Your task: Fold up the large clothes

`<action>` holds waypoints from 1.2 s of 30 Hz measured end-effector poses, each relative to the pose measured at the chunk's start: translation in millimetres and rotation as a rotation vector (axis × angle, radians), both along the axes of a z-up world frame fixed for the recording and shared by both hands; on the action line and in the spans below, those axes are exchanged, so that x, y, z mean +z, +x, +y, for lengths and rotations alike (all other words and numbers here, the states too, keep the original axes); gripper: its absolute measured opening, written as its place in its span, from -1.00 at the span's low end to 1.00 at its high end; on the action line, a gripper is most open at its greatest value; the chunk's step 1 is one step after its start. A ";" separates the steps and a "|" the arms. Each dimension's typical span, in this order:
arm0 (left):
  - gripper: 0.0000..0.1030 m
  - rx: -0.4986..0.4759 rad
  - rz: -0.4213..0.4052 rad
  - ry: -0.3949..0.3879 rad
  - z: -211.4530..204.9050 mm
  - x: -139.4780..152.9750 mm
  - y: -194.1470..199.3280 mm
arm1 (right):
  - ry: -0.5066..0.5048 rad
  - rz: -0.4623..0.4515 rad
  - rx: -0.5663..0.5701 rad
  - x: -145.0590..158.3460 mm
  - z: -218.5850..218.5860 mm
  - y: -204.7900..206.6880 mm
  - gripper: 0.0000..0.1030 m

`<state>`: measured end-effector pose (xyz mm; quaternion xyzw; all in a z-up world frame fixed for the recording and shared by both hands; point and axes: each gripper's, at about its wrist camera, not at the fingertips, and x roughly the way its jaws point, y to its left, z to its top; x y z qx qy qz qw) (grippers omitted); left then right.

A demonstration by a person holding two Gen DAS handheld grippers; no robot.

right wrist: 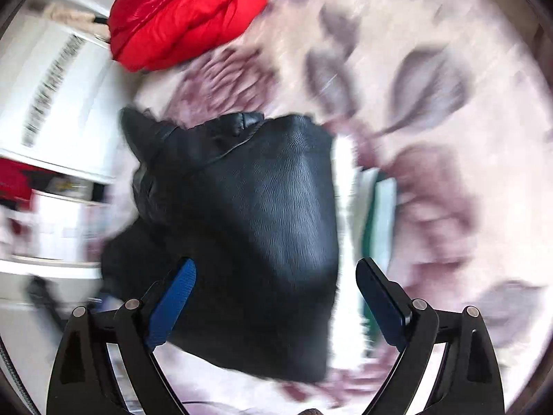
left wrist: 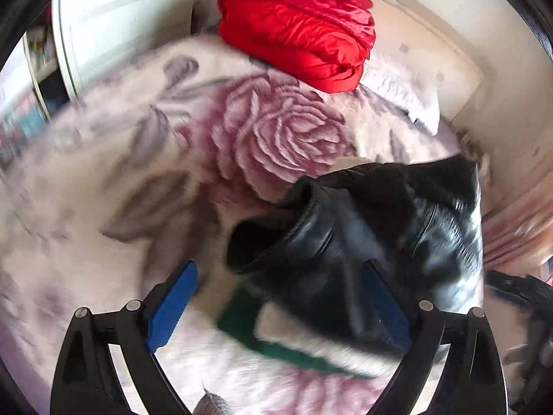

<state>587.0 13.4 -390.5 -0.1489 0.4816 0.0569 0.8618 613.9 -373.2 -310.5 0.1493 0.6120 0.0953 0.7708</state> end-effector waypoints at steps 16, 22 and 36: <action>0.95 -0.220 -0.082 0.261 -44.1 150.4 -141.1 | -0.583 -0.214 -0.190 165.1 75.9 -233.7 0.92; 0.95 -0.231 -0.132 0.256 -40.1 216.9 -209.8 | -0.624 -0.292 -0.228 245.1 92.1 -326.4 0.92; 0.95 -0.254 -0.272 0.284 -42.0 336.5 -365.3 | -0.624 -0.493 -0.297 412.4 108.6 -533.8 0.92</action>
